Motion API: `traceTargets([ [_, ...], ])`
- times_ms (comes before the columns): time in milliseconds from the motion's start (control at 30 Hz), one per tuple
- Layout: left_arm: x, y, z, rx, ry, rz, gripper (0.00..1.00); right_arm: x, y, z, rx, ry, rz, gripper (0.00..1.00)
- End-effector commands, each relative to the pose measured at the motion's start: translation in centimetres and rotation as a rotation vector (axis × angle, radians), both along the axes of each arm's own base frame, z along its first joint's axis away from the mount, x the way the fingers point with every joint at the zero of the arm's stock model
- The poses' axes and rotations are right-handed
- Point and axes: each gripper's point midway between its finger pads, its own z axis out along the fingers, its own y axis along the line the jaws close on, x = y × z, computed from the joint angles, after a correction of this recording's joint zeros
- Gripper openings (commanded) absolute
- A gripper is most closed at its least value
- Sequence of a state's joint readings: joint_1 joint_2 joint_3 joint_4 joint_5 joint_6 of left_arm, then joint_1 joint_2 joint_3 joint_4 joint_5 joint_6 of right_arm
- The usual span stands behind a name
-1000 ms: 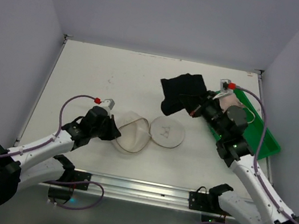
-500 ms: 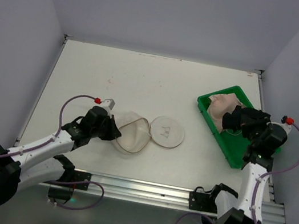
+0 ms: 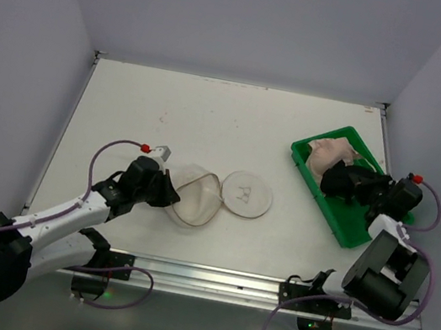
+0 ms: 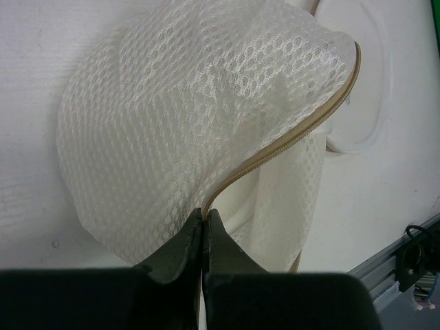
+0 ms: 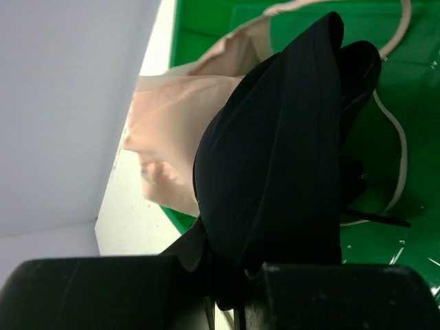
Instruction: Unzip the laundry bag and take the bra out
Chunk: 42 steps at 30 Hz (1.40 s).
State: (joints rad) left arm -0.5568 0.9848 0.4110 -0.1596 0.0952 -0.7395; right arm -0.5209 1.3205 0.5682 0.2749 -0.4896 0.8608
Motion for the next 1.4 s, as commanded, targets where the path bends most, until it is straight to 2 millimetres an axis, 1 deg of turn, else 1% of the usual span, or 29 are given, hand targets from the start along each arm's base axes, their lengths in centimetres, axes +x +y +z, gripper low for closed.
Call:
traceTargets([
  [0, 0.8, -0.6, 1.0, -0.018, -0.044, -0.024, 0.00, 1.2, -0.6, 1.0, 0.005, -0.043, 0.011, 0.01],
  [33, 0.8, -0.6, 1.0, -0.017, -0.047, -0.024, 0.00, 0.9, -0.8, 0.2, 0.015, -0.008, -0.008, 0.13],
  [67, 0.8, -0.5, 1.0, -0.017, -0.047, -0.021, 0.00, 0.6, -1.6, -0.6, 0.002, 0.032, -0.054, 0.20],
  [100, 0.8, -0.5, 1.0, -0.017, -0.049, -0.021, 0.00, -0.2, -1.6, -1.8, 0.014, 0.100, -0.074, 0.27],
  [133, 0.9, -0.5, 1.1, -0.018, -0.052, -0.022, 0.00, -0.4, -2.1, -1.5, -0.012, 0.114, -0.091, 0.34],
  [167, 0.8, -0.5, 1.2, -0.020, -0.053, -0.023, 0.00, -1.3, -2.7, -2.4, -0.025, 0.178, -0.134, 0.44],
  [200, 0.8, -0.5, 1.1, -0.018, -0.052, -0.024, 0.00, -1.7, -2.9, -2.4, -0.037, 0.200, -0.149, 0.50],
  [233, 0.7, -0.5, 1.0, -0.016, -0.049, -0.024, 0.00, -1.8, -3.4, -1.4, -0.070, 0.192, -0.165, 0.55],
  [267, 0.7, -0.5, 1.0, -0.020, -0.049, -0.026, 0.00, -2.4, -3.6, -1.5, -0.079, 0.221, -0.182, 0.67],
  [333, 0.6, -0.5, 0.9, -0.023, -0.047, -0.026, 0.00, -3.5, -4.3, -1.2, -0.114, 0.271, -0.231, 0.80],
  [367, 0.5, -0.5, 0.7, -0.025, -0.043, -0.027, 0.00, -4.4, -4.3, -0.7, -0.123, 0.292, -0.246, 0.91],
  [400, 0.4, -0.6, 0.7, -0.029, -0.041, -0.029, 0.00, -4.9, -4.8, -0.3, -0.148, 0.305, -0.275, 0.96],
  [433, 0.4, -0.6, 0.7, -0.030, -0.040, -0.031, 0.00, -5.0, -5.1, 0.5, -0.168, 0.300, -0.282, 0.99],
  [467, 0.4, -0.6, 0.8, -0.033, -0.042, -0.031, 0.00, -5.6, -4.9, 1.1, -0.179, 0.307, -0.286, 0.99],
  [567, 0.4, -0.6, 0.9, -0.038, -0.046, -0.029, 0.00, -6.1, -5.1, 3.2, -0.232, 0.289, -0.282, 0.99],
  [700, 0.4, -0.6, 1.1, -0.041, -0.049, -0.028, 0.00, -8.2, -5.0, 6.3, -0.327, 0.253, -0.305, 0.99],
  [767, 0.3, -0.5, 1.1, -0.039, -0.050, -0.024, 0.01, -9.0, -4.9, 7.1, -0.354, 0.233, -0.318, 0.99],
  [800, 0.3, -0.5, 1.1, -0.038, -0.049, -0.023, 0.01, -9.1, -4.4, 7.5, -0.363, 0.213, -0.297, 0.99],
  [833, 0.3, -0.5, 1.0, -0.037, -0.047, -0.022, 0.01, -9.2, -3.4, 8.6, -0.371, 0.156, -0.265, 0.99],
  [933, 0.5, -0.4, 0.9, -0.030, -0.048, -0.015, 0.01, -8.2, 0.9, 10.2, -0.381, 0.054, -0.096, 0.99],
  [1033, 0.5, -0.4, 0.9, -0.028, -0.042, -0.014, 0.01, -7.4, 5.4, 10.7, -0.436, 0.056, 0.061, 0.99],
  [1067, 0.5, -0.3, 0.8, -0.026, -0.041, -0.011, 0.01, -7.1, 6.6, 10.0, -0.425, 0.077, 0.109, 0.98],
  [1100, 0.5, -0.3, 0.8, -0.027, -0.040, -0.008, 0.01, -6.9, 9.0, 9.6, -0.398, 0.075, 0.194, 0.97],
  [1133, 0.5, -0.2, 0.9, -0.026, -0.042, -0.002, 0.01, -6.7, 10.0, 9.0, -0.388, 0.084, 0.229, 0.95],
  [1200, 0.5, -0.1, 0.8, -0.022, -0.041, 0.004, 0.01, -6.4, 13.1, 7.0, -0.381, 0.121, 0.328, 0.92],
  [1267, 0.5, 0.1, 0.8, -0.015, -0.042, 0.011, 0.01, -6.3, 15.1, 5.4, -0.395, 0.150, 0.383, 0.91],
  [1300, 0.4, 0.1, 0.8, -0.013, -0.041, 0.012, 0.01, -6.6, 17.4, 3.6, -0.400, 0.193, 0.447, 0.91],
  [1333, 0.4, 0.2, 0.8, -0.011, -0.040, 0.013, 0.01, -6.5, 17.8, 2.6, -0.422, 0.224, 0.447, 0.91],
  [1367, 0.5, 0.2, 0.8, -0.011, -0.039, 0.017, 0.01, -6.9, 19.7, 1.8, -0.431, 0.239, 0.498, 0.91],
])
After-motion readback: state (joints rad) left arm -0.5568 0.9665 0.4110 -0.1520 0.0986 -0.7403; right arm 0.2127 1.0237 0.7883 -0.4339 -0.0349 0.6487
